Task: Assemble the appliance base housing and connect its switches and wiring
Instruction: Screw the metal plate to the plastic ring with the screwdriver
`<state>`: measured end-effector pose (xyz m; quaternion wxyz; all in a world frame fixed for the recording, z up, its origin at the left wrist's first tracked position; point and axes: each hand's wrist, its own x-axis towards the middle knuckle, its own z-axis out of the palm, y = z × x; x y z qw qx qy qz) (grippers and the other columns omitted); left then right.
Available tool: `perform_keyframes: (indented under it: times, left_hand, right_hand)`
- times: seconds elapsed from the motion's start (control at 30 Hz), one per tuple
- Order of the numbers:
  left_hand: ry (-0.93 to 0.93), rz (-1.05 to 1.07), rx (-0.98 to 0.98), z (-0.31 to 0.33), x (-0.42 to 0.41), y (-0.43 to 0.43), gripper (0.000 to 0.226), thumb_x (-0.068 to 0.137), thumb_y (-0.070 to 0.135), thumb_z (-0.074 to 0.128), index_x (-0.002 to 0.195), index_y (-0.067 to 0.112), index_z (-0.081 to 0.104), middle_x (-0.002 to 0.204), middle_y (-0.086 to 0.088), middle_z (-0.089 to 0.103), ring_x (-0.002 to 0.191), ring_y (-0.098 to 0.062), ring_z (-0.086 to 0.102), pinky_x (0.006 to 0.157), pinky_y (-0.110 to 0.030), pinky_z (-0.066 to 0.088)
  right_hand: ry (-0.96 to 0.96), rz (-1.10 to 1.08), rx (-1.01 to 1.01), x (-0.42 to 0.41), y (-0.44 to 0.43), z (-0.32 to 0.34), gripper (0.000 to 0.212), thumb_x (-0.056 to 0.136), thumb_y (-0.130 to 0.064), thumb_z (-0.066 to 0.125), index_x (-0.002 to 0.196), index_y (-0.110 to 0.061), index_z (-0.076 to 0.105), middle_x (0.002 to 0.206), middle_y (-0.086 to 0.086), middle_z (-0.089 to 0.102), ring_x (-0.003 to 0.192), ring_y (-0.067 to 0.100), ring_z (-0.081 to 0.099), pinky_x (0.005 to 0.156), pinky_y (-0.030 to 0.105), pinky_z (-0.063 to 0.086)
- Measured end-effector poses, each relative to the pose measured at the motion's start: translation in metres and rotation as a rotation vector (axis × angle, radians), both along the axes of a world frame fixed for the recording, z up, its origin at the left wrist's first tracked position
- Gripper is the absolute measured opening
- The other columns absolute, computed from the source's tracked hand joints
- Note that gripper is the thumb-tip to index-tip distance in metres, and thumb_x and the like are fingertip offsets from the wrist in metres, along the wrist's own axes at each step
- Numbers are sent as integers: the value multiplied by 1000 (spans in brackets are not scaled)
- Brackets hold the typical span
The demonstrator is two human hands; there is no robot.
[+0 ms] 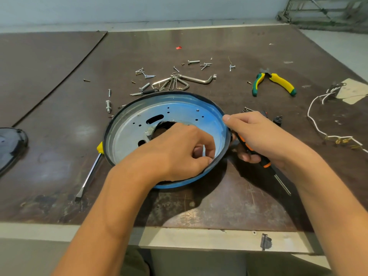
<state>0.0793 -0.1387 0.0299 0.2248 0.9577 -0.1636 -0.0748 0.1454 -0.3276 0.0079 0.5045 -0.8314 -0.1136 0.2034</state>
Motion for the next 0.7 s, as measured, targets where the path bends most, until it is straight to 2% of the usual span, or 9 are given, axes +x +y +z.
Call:
perform_keyframes:
  times: [0.13,0.2,0.3,0.4,0.47,0.5,0.63,0.7]
  left_hand:
    - [-10,-30,69,3,-2,-2,11,91,28,62,83,35,62,65,12,55,64,-7,54,59,-20,36]
    - [-11,-4,33,4,-1,0,16,97,32,56,83,30,63,67,10,59,65,-5,55,61,-25,40]
    - [42,61,-61,8,-4,6,32,98,52,45,99,29,67,86,10,67,80,-3,60,75,-29,49]
    - [39,-18,119,7,-12,4,55,78,72,58,119,36,60,114,15,57,105,-5,54,89,-29,48]
    - [-16,-39,242,3,-17,-3,54,77,66,67,121,38,55,129,12,46,117,-11,46,102,-36,43]
    - [-47,-31,237,1,-20,-6,48,80,59,70,120,37,55,132,11,44,120,-12,45,105,-39,42]
    - [-141,11,122,-3,-30,-7,32,84,39,71,113,27,66,122,10,54,108,-14,56,93,-40,52]
    - [-189,19,98,-3,-34,-2,31,83,38,71,112,26,71,117,10,60,106,-13,58,90,-39,53]
  right_hand:
    - [28,0,19,-1,-2,-1,34,101,-55,43,86,-39,70,64,-8,66,42,14,51,35,18,33]
    - [54,10,34,-2,-3,-2,33,101,-56,44,95,-37,69,67,-8,67,43,13,52,36,17,33]
    - [98,36,96,-6,-4,-3,35,102,-54,41,92,-36,70,71,-5,70,45,14,51,36,19,32]
    - [171,-5,194,-8,-6,-3,38,105,-44,41,86,-34,72,60,-7,63,44,14,48,34,20,30]
    - [206,-42,248,-9,-6,-4,33,105,-41,43,100,-24,71,60,-4,62,45,14,48,34,20,31]
    - [212,-63,268,-10,-6,-6,33,105,-40,44,105,-21,71,61,-2,63,45,13,48,34,20,31]
    - [113,-118,198,-12,-1,-14,22,102,-28,54,114,-35,72,73,2,73,44,12,49,34,20,33]
    - [68,-153,166,-12,1,-18,32,98,-18,61,122,-37,68,71,4,74,41,10,47,35,20,34]
